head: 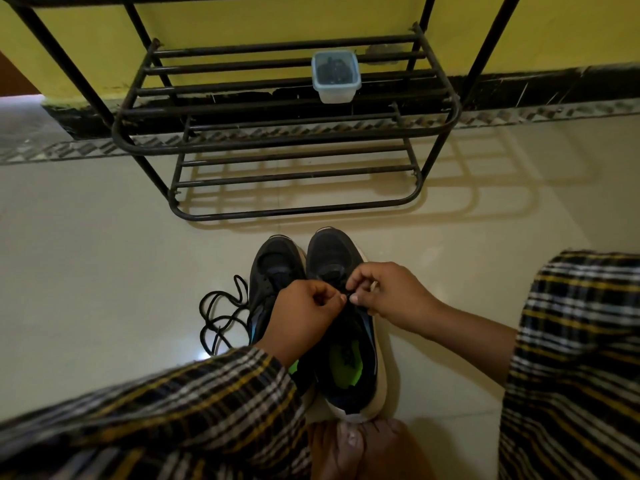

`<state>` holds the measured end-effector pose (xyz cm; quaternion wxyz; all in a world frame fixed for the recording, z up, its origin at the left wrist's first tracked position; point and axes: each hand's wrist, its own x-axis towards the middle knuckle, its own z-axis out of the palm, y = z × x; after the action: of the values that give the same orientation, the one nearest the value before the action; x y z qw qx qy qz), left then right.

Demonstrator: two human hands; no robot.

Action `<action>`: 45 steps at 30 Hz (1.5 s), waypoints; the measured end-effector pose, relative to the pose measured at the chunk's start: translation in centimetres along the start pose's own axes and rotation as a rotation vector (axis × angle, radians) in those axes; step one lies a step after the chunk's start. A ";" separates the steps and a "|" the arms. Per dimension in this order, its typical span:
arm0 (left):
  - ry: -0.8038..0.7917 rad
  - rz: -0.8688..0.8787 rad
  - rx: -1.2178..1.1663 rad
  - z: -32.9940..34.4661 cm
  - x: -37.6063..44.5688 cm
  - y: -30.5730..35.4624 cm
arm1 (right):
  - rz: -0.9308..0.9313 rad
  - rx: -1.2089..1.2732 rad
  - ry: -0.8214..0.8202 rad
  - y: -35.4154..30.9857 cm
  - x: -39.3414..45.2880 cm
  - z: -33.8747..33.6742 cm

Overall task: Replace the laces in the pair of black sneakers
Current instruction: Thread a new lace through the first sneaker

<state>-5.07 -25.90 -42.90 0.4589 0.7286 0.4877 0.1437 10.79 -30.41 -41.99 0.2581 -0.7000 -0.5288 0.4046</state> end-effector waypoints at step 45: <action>-0.062 0.247 0.544 1.8 -2.3 -2.7 | 0.294 -0.491 -0.197 -1.5 0.6 -1.7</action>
<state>-6.55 -28.55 -45.47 0.2404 0.8828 0.4015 0.0401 11.53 -29.26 -40.08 -0.0329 -0.7681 -0.5261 0.3636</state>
